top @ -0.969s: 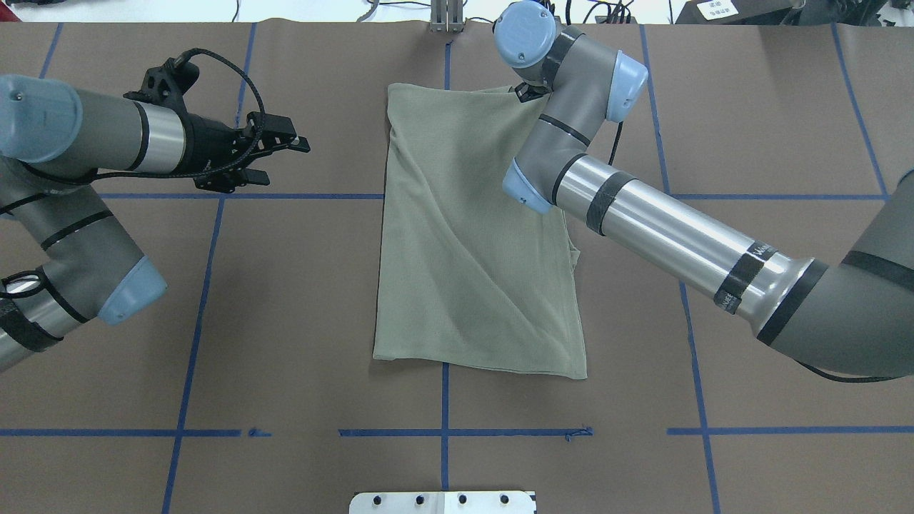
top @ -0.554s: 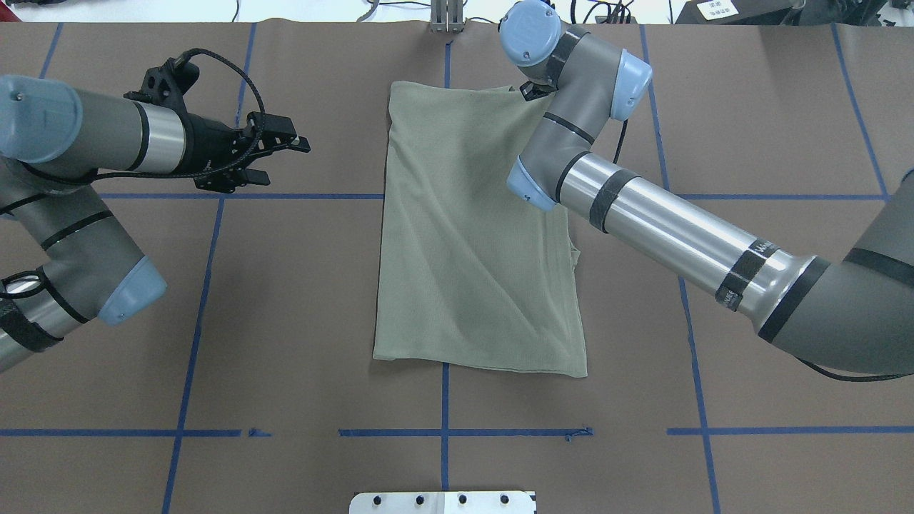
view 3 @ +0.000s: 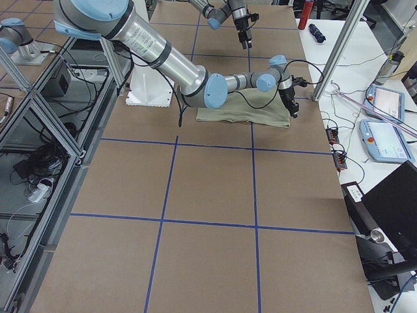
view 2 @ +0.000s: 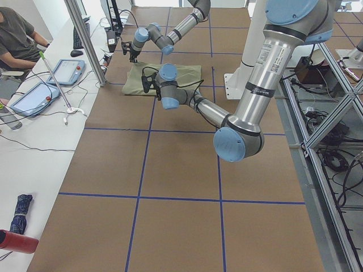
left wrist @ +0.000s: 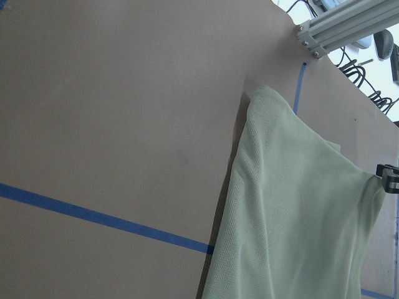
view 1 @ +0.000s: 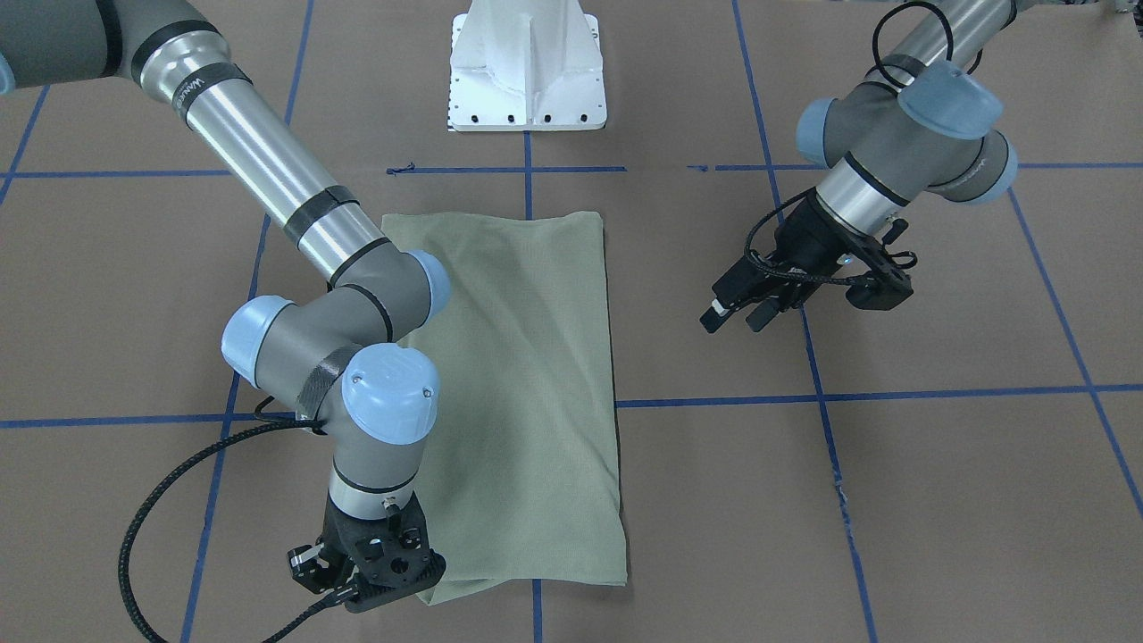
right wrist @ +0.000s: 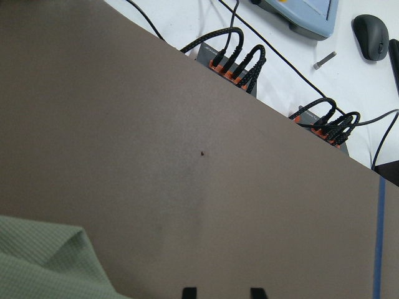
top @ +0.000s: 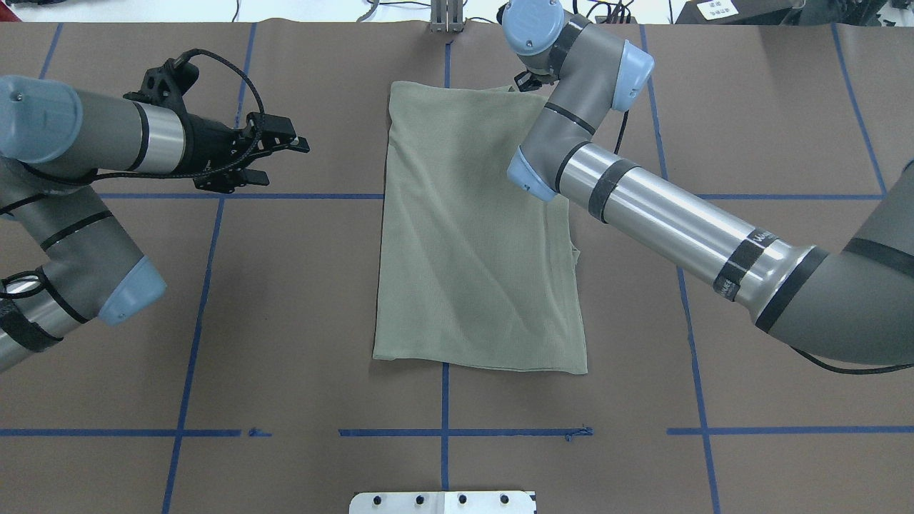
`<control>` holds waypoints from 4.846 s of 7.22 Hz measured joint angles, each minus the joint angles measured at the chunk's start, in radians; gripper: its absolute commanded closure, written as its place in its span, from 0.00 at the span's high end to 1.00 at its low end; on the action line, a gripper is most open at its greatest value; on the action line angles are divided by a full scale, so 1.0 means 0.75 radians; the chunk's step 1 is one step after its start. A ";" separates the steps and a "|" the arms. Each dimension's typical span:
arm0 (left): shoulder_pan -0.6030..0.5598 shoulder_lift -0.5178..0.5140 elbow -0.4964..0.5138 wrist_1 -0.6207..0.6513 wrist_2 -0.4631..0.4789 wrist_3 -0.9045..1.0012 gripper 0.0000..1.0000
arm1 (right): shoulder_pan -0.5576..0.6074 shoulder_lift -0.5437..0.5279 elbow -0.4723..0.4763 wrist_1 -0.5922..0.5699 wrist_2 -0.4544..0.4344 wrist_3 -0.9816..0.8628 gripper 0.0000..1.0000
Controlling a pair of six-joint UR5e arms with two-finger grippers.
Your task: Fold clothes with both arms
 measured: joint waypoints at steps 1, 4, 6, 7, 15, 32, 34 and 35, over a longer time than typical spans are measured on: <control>0.002 0.001 0.001 0.000 -0.001 0.000 1.00 | 0.035 0.004 0.016 -0.002 0.070 -0.037 1.00; 0.008 0.001 0.006 0.002 -0.009 0.006 1.00 | 0.048 -0.250 0.527 -0.183 0.261 0.135 1.00; 0.012 0.000 0.018 0.002 -0.010 0.015 1.00 | -0.057 -0.530 0.964 -0.246 0.277 0.572 1.00; 0.013 -0.001 0.024 0.002 -0.010 0.016 1.00 | -0.121 -0.638 1.151 -0.300 0.262 0.810 1.00; 0.014 -0.006 0.028 0.002 -0.007 0.001 1.00 | -0.681 -0.896 1.575 -0.549 -0.069 1.997 0.99; 0.013 0.003 0.022 0.000 -0.007 -0.031 1.00 | -0.689 -0.869 1.547 -0.562 -0.007 2.004 0.00; 0.025 0.004 0.004 -0.003 0.000 -0.147 1.00 | -0.683 -0.853 1.623 -0.659 0.007 2.007 0.00; 0.071 0.019 -0.029 -0.002 0.037 -0.213 1.00 | -0.695 -0.853 1.640 -0.685 0.003 2.015 0.00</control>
